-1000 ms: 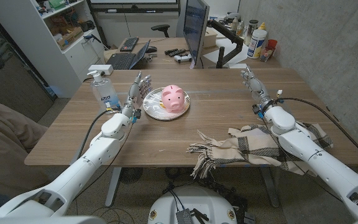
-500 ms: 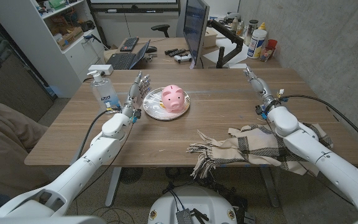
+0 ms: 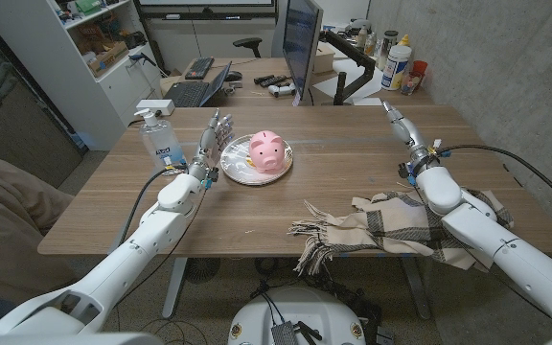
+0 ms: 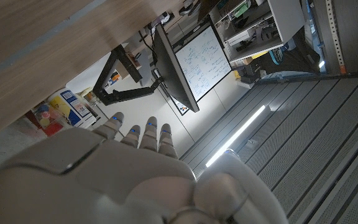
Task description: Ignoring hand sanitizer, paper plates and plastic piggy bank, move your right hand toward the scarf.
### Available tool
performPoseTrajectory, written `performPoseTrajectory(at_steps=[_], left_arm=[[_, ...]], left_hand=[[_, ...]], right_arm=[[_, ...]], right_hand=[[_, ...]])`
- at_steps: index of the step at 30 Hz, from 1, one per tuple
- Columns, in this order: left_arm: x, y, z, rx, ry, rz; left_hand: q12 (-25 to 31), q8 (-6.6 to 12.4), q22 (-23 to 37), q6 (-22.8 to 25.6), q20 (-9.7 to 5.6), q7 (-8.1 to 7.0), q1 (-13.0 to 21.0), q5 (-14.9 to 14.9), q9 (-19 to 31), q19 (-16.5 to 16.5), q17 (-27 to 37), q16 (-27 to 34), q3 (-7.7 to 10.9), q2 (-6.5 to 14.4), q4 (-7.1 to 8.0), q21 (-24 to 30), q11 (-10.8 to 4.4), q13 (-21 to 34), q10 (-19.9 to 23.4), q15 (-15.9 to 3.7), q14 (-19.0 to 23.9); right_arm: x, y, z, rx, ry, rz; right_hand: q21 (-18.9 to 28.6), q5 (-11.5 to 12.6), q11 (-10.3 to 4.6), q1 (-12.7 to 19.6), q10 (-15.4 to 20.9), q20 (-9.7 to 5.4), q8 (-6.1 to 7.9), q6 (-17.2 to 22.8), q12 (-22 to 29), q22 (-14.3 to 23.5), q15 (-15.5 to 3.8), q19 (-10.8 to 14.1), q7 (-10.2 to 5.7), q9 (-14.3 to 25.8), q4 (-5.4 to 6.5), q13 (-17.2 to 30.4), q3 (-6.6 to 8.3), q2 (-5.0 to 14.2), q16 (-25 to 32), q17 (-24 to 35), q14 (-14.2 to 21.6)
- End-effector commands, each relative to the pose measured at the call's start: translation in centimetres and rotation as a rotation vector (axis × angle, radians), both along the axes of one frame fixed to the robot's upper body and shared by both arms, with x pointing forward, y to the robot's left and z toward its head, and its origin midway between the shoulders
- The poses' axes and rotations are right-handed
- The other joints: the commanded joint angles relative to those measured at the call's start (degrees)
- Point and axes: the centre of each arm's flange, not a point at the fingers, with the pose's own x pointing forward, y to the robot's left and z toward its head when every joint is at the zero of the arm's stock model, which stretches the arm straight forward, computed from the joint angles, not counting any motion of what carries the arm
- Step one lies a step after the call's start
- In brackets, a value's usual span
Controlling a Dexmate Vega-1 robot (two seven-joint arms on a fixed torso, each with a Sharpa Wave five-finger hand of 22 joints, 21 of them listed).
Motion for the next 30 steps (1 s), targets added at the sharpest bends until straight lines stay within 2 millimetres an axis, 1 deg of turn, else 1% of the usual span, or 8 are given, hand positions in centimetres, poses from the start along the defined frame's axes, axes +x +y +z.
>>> performPoseTrajectory(at_steps=[1, 16, 22, 26, 30], left_arm=[[-0.1, -0.3, -0.4, 0.009, 0.013, -0.003], [-0.1, -1.2, -0.3, 0.018, 0.016, -0.014], [-0.1, -1.3, -0.5, 0.025, 0.024, -0.019], [-0.2, -1.4, -0.6, 0.026, 0.023, -0.022], [-0.2, -1.4, -0.5, 0.03, 0.027, -0.024]], left_hand=[[0.29, 0.23, 0.06, 0.13, -1.35, 0.43, 0.79, 0.09, 0.13, 0.42, 0.12, 0.24, 0.21, 0.01, -0.42, 0.45, 0.29, 0.19, 0.13, -5.62, 0.17], [0.3, 0.29, 0.06, 0.08, -1.13, 0.34, 0.82, 0.07, 0.13, 0.39, 0.12, 0.3, 0.21, 0.07, -0.49, 0.48, 0.47, 0.19, 0.06, -5.4, 0.27], [0.31, 0.3, 0.06, 0.05, -1.0, 0.36, 0.83, 0.06, 0.13, 0.62, 0.12, 0.32, 0.21, 0.09, -0.52, 0.58, 0.38, 0.19, 0.01, -5.27, 0.31], [0.33, 0.32, 0.07, 0.03, -1.04, 0.38, 0.83, 0.05, 0.13, 1.01, 0.12, 0.38, 0.21, 0.11, -0.56, 0.74, 0.61, 0.19, 0.02, -4.84, 0.46], [0.31, 0.33, 0.08, 0.01, -1.06, 0.4, 0.84, 0.05, 0.13, 1.03, 0.12, 0.37, 0.2, 0.12, -0.58, 0.75, 0.69, 0.19, -0.06, -4.79, 0.44]], right_arm=[[-1.4, -1.2, -0.4, -0.038, -0.036, -0.075], [-2.9, -2.2, -1.1, -0.102, -0.04, -0.137], [-3.8, -2.4, -1.2, -0.17, -0.057, -0.189], [-4.2, -2.5, -1.4, -0.205, -0.063, -0.221], [-4.6, -2.5, -1.5, -0.247, -0.073, -0.26]], right_hand=[[0.18, 0.21, -0.18, -0.25, -0.16, -0.23, -0.1, -0.44, -0.09, 0.09, 0.0, -0.17, 0.09, 0.19, 0.19, 0.03, -0.21, 0.43, 0.2, 0.14, -0.36], [0.18, 0.28, -0.12, -0.42, -0.13, -0.16, 0.31, 0.3, -0.04, 0.09, -0.09, -0.38, 0.18, 0.2, 0.3, 0.03, -0.33, 0.47, 0.25, 0.14, -0.52], [0.18, 0.32, -0.06, -0.49, -0.14, -0.19, 0.47, 0.66, -0.02, 0.09, -0.1, -0.49, 0.2, 0.19, 0.35, 0.03, -0.38, 0.48, 0.18, 0.15, -0.88], [0.16, 0.34, -0.1, -0.53, -0.34, -0.16, 0.49, 0.71, -0.09, 0.1, -0.12, -0.62, 0.26, 0.2, 0.38, 0.03, -0.42, 0.49, 0.17, 0.15, -1.01], [0.19, 0.36, -0.11, -0.57, -0.37, -0.15, 0.49, 0.7, -0.09, 0.1, -0.18, -0.63, 0.23, 0.2, 0.41, 0.03, -0.47, 0.49, 0.21, 0.15, -1.04]])
